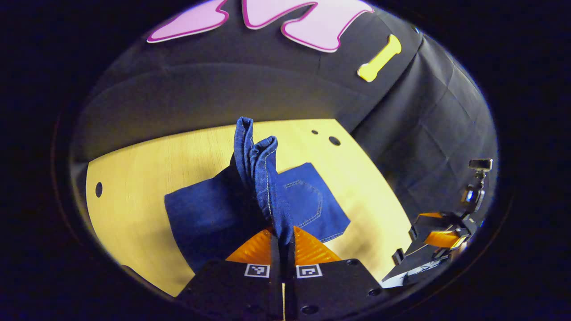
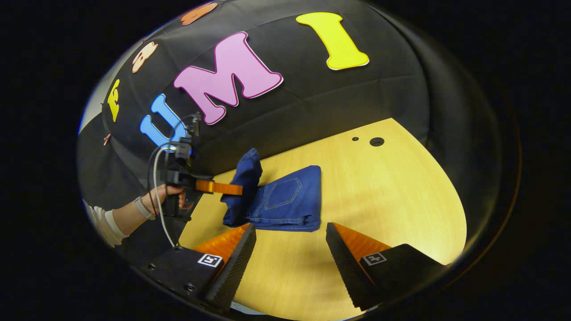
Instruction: Grasp the waist and the cuffs of the jeans and fold them to make the two legs overlap; first hold the waist and fold one-third of the jeans toward the cuffs, then hold the cuffs and fold the remaining one-third in the same direction to finish folding.
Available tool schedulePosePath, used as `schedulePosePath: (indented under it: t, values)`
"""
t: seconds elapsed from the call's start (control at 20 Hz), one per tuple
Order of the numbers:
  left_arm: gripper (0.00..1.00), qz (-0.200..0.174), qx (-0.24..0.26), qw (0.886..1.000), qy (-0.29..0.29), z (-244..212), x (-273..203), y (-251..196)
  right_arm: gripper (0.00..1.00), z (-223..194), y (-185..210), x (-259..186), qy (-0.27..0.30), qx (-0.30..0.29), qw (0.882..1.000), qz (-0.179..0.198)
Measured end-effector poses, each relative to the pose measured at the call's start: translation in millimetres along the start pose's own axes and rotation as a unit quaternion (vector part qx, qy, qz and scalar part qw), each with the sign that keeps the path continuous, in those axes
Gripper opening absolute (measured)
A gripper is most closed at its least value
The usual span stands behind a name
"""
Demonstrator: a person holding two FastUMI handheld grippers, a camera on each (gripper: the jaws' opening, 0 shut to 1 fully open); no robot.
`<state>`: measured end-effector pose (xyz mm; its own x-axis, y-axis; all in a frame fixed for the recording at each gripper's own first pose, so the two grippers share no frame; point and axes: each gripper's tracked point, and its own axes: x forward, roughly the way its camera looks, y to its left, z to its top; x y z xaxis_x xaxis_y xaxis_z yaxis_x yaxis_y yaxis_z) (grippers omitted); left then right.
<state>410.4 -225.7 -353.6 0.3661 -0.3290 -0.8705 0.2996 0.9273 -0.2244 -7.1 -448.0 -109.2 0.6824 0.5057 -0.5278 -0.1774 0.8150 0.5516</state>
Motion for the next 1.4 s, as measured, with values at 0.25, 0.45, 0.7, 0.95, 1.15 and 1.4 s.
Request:
schedulePosePath:
  t: [0.25,0.45,0.7,0.95,1.15,1.4]
  values:
    - [0.48,0.011,0.045,0.999,0.027,-23,10,-12,0.97,-8,-9,-11,-0.004,0.003,1.0,-0.017]
    - [0.97,0.038,0.114,0.99,-0.076,4,-26,-36,0.97,-8,-7,-19,-0.015,-0.014,0.999,-0.024]
    - [0.97,0.041,0.089,0.969,-0.226,-1,-151,-62,0.97,5,19,-41,-0.047,-0.033,0.998,-0.016]
    - [0.97,0.099,0.043,0.94,-0.322,-51,-270,-52,1.0,44,76,-90,-0.128,-0.119,0.984,-0.016]
    - [0.97,0.129,0.0,0.907,-0.402,-79,-355,-54,0.97,71,140,-142,-0.199,-0.215,0.956,-0.019]
    - [0.96,0.152,-0.009,0.87,-0.468,-117,-427,-67,0.97,74,212,-201,-0.278,-0.231,0.932,-0.015]
